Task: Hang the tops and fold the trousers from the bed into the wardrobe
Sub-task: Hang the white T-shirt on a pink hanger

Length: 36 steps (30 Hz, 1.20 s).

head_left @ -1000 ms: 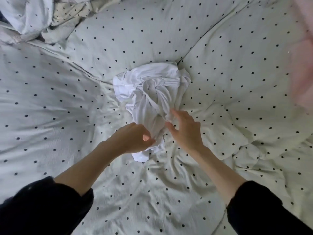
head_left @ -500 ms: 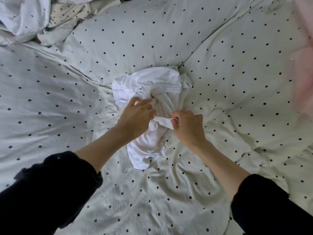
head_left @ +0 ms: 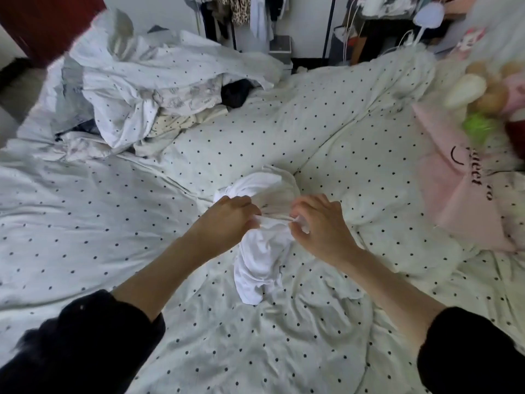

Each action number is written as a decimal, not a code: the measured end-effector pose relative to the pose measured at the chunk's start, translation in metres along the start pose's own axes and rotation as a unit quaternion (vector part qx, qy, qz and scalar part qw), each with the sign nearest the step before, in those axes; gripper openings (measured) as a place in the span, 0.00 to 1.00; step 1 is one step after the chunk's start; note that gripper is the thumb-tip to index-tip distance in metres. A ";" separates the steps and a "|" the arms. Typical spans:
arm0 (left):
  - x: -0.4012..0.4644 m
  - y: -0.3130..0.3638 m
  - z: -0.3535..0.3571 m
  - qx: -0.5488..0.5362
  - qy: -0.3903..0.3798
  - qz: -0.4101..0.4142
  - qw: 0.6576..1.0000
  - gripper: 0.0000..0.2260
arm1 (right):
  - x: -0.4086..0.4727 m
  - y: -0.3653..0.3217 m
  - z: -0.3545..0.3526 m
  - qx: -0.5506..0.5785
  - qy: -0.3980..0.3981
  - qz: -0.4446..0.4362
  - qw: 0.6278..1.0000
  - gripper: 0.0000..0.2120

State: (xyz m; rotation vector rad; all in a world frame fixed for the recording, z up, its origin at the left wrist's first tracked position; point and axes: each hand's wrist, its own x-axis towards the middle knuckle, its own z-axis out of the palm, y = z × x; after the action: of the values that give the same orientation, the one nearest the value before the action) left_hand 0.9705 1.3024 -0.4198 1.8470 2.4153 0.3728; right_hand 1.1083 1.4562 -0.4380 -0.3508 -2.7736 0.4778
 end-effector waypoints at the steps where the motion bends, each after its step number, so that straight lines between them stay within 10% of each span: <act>1: 0.000 0.001 -0.004 -0.010 0.002 -0.006 1.000 0.10 | 0.004 -0.001 -0.006 0.000 0.005 0.000 1.000 0.13; 15: -0.112 0.084 -0.257 -0.099 0.198 -0.171 0.960 0.05 | 0.021 -0.173 -0.211 0.168 -0.110 -0.037 0.979 0.09; 25: -0.302 0.107 -0.383 -0.007 0.331 -0.336 0.882 0.04 | 0.017 -0.356 -0.229 0.220 -0.172 -0.209 0.937 0.25; 36: -0.599 0.089 -0.450 0.067 0.346 -0.483 0.801 0.06 | -0.010 -0.655 -0.190 0.376 -0.197 -0.317 0.848 0.07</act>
State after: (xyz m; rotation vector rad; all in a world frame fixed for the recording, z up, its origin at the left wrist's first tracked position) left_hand 1.1226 0.6846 -0.0147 0.2324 3.4795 0.8631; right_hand 1.0594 0.9085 -0.0345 0.8995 -2.5340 1.4753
